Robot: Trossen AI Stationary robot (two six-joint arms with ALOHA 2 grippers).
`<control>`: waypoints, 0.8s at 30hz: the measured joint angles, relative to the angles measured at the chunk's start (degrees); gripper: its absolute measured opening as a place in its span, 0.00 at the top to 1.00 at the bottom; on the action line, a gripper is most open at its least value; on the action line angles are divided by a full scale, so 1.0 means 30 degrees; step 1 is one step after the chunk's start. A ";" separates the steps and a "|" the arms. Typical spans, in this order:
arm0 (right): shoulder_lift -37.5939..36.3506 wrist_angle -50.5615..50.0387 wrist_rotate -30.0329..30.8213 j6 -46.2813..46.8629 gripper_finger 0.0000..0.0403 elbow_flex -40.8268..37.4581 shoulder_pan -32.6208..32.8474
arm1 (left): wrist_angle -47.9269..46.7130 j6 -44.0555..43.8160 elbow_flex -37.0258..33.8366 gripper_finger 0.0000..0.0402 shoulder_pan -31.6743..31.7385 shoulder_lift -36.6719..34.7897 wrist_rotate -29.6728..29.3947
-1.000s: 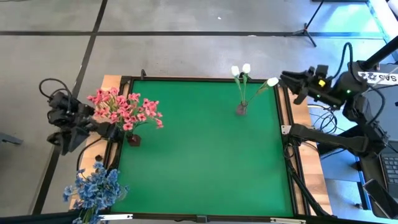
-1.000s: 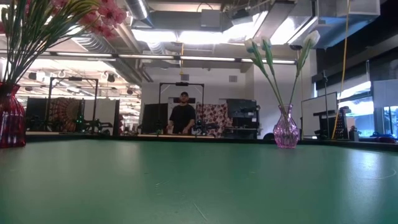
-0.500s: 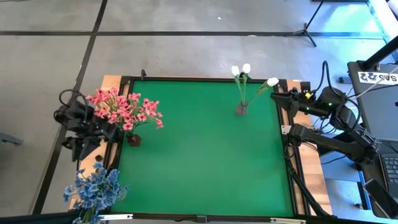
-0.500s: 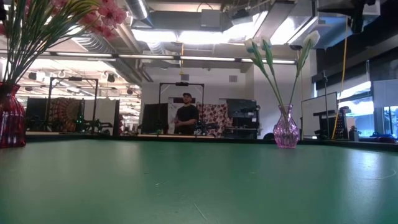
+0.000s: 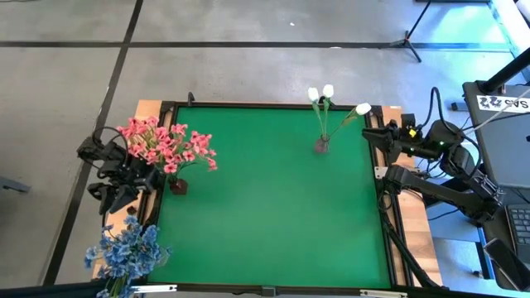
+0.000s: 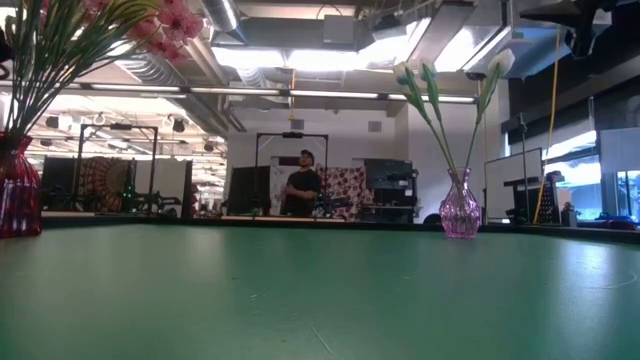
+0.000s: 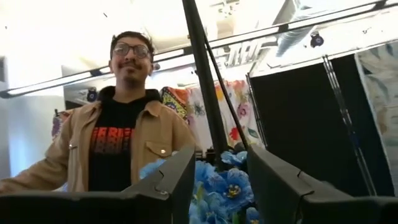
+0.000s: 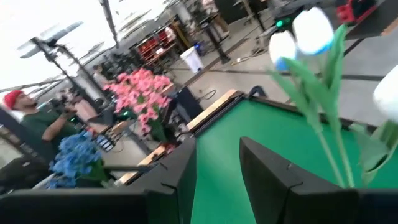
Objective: Sort flowers into vase by color
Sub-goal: Return to Home Position
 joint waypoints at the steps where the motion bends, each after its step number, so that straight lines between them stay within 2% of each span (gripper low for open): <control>1: -0.0123 -0.0194 -0.0213 -0.0007 0.71 -0.0007 -0.0005 | -0.0118 0.0320 0.0000 0.65 0.0000 0.0000 -0.0027; 6: -0.0693 0.1131 -0.1246 0.0615 0.80 -0.1422 -0.0005 | -0.2335 0.2882 0.0000 0.65 0.0000 0.0000 -0.0581; 12: -0.1103 0.7595 -0.1658 0.1528 0.98 -0.5835 0.0002 | -0.4545 0.4288 0.0000 0.65 0.0000 0.0007 -0.2479; 15: -0.1089 1.0894 -0.0079 0.1500 0.97 -0.7856 -0.0005 | -0.5136 0.4560 0.0000 0.65 0.0000 0.0007 -0.2587; 18: -0.1103 1.2674 0.2675 0.1466 0.95 -0.9391 -0.0003 | -0.6189 0.4543 0.0000 0.65 0.0000 0.0007 -0.2598; 22: -0.1088 1.0622 0.6670 0.1515 0.94 -1.0371 -0.0005 | -0.7771 0.4532 0.0000 0.65 0.0000 0.0007 -0.2602; 24: -0.1088 0.8495 0.7826 0.1515 0.94 -1.0447 -0.0005 | -0.8228 0.4532 0.0000 0.65 0.0000 0.0007 -0.2675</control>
